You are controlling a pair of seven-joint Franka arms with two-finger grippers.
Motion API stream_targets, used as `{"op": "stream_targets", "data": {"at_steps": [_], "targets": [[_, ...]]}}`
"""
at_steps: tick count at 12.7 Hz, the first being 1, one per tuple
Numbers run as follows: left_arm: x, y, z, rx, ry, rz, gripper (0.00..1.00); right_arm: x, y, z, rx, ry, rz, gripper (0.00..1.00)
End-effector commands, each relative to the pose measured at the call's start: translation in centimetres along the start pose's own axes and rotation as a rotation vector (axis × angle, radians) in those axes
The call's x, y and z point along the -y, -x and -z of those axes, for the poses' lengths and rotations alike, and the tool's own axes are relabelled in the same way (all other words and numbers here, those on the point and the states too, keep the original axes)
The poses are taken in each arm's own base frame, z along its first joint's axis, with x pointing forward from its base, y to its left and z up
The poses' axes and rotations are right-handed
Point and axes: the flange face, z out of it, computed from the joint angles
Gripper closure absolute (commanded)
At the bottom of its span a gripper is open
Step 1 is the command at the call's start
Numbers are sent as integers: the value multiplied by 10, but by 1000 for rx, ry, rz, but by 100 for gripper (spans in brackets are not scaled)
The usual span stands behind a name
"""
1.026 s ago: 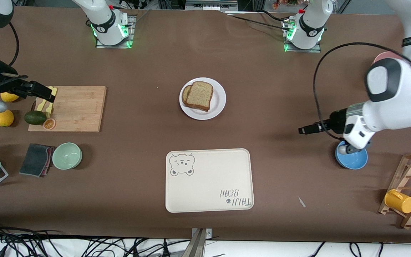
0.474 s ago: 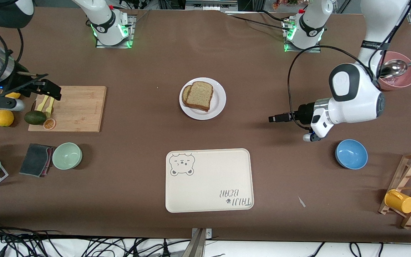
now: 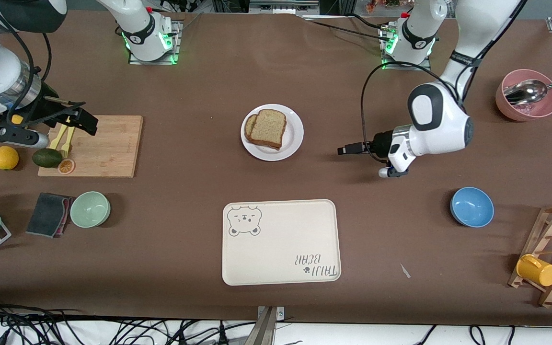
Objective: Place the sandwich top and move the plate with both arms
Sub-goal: 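Reach the left gripper toward the white plate rim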
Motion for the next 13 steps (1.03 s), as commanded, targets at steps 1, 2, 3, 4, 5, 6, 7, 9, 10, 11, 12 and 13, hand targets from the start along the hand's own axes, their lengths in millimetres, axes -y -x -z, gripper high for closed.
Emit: {"op": "stream_targets", "data": {"at_steps": [1,2,3,4,5,6,7,9,10,11,12,13], "targets": [[1,4,-23,-3,11,-10,1,-4,2,5,-15,9,-8,0],[1,9,-39,18,12,-1,2,-5,2,4,-8,13,-10,0],[0,12,-51,28,29,10,2,-10,2,6,-10,11,-10,0],[-1,13,-52,25,50,2,1,-17,1,6,-6,13,-15,0],[-1,15,-53,24,57,-3,2,-18,1,8,-10,13,8,0],[-1,17,-57,32,54,-6,1,-18,3,11,-14,12,20,0],[-4,23,-65,47,45,-15,1,-18,4,14,-20,11,18,0],[-5,31,-81,79,48,-13,2,-20,3,15,-26,9,25,0],[-2,29,-87,87,52,-2,2,-19,2,14,-31,7,27,0],[-1,31,-93,95,49,-3,2,-18,-2,10,-33,7,27,0],[-2,34,-103,99,51,6,2,-18,-4,6,-32,8,26,0],[-7,42,-115,105,48,-2,2,-17,-7,-1,-20,11,25,0]]}}
